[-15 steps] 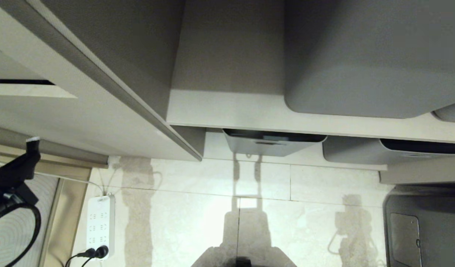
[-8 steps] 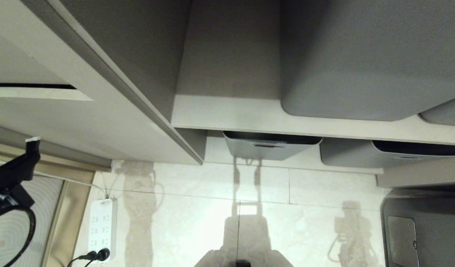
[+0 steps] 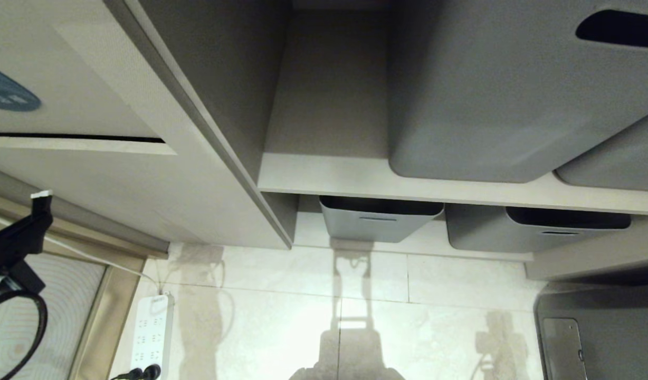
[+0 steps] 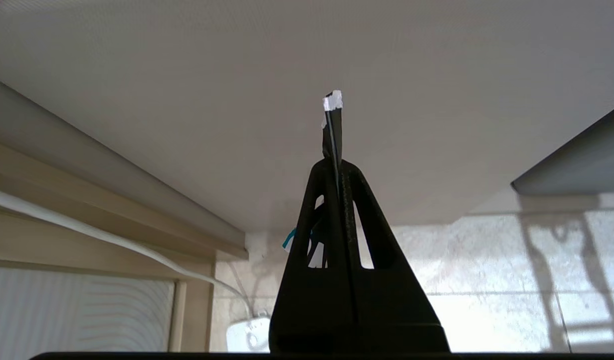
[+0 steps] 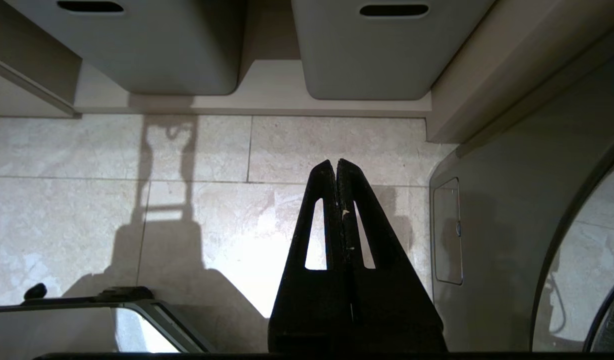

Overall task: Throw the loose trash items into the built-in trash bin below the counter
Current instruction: Put the garbage in the trash can

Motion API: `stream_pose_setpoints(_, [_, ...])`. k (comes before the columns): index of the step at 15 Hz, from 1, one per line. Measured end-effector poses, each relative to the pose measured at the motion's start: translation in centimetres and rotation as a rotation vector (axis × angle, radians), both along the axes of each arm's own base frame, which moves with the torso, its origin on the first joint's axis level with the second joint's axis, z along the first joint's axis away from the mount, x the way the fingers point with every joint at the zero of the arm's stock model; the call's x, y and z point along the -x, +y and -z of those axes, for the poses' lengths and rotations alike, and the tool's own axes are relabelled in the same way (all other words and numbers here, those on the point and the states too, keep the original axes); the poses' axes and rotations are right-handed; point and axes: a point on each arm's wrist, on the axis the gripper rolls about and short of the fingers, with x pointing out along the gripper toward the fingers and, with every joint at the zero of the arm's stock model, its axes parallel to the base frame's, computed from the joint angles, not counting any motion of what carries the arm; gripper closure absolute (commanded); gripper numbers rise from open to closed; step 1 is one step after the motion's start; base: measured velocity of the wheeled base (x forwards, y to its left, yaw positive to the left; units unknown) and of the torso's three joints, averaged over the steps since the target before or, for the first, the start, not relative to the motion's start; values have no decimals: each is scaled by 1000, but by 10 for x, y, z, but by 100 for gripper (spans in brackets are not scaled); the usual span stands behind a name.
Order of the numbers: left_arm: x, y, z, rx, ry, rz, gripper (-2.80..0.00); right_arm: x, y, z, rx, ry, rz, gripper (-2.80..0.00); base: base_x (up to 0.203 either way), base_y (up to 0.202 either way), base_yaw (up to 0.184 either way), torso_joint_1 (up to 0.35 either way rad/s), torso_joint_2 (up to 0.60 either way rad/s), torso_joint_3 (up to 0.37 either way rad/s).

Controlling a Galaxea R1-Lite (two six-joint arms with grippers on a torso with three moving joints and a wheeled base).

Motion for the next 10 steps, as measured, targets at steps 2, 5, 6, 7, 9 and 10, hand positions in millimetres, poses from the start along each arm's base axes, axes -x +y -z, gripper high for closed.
stream_pose_setpoints(2, [2,-1,-1,-3,-9,-2,0,0,0,0,0,0,0,0,0,0,0,5,3,203])
stream_pose_setpoints(5, [6,-1,-3,-7,-24,-4,0,0,0,0,0,0,0,0,0,0,0,0,5,197])
stream_pose_setpoints(6, [7,-2,-4,-10,-34,-4,0,0,0,0,0,0,0,0,0,0,0,2,5,203])
stream_pose_setpoints(7, [7,-2,-5,-13,-43,-5,0,0,0,0,0,0,0,0,0,0,0,0,5,199])
stream_pose_setpoints(9, [10,-3,-2,-13,-42,-3,0,0,0,0,0,0,0,0,0,0,0,4,0,203])
stream_pose_setpoints(10, [11,-3,-1,-15,-50,-2,0,0,0,0,0,0,0,0,0,0,0,2,5,205])
